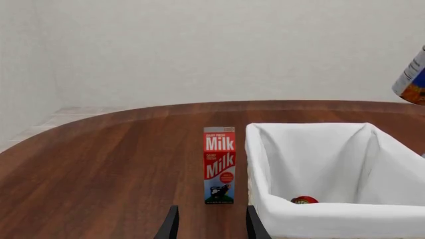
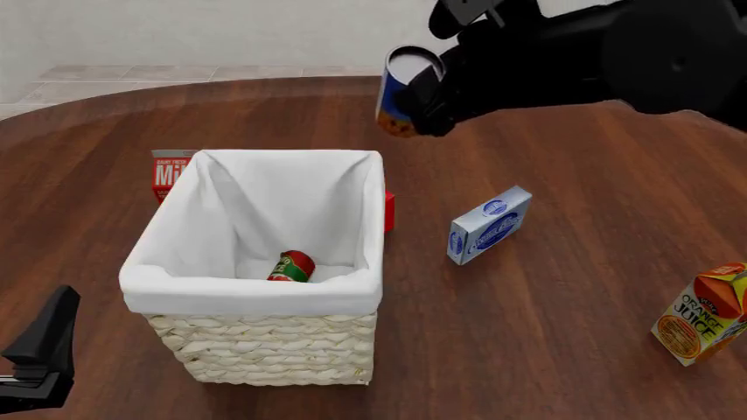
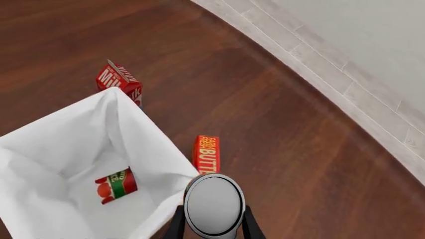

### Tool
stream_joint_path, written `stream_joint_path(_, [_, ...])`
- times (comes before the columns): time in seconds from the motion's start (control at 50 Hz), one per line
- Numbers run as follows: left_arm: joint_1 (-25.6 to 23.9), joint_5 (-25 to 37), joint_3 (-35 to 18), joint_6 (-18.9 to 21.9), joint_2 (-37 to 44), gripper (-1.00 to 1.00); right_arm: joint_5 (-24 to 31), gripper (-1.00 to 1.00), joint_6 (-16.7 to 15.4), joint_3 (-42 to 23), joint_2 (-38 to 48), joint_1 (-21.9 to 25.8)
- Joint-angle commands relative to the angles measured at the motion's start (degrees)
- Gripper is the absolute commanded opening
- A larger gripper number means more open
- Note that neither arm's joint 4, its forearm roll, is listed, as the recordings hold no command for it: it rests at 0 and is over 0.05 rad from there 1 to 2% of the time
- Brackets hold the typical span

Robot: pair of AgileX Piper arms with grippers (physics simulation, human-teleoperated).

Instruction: Pick up the alphabet soup and the tomato sauce, and put them in the basket.

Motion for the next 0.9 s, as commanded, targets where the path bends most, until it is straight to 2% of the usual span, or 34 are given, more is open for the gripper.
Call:
stream_joint_path(0.02, [0.1,0.0,0.0,-0.2,0.0,1.00,-0.2,-1.00,1.1,1.4,-1.5,2.2])
stream_joint_path(0.9, [0.4,-0.2,0.0,-0.7,0.0,1.00,-0.7,-1.00,1.1,4.6,-2.3,8.1])
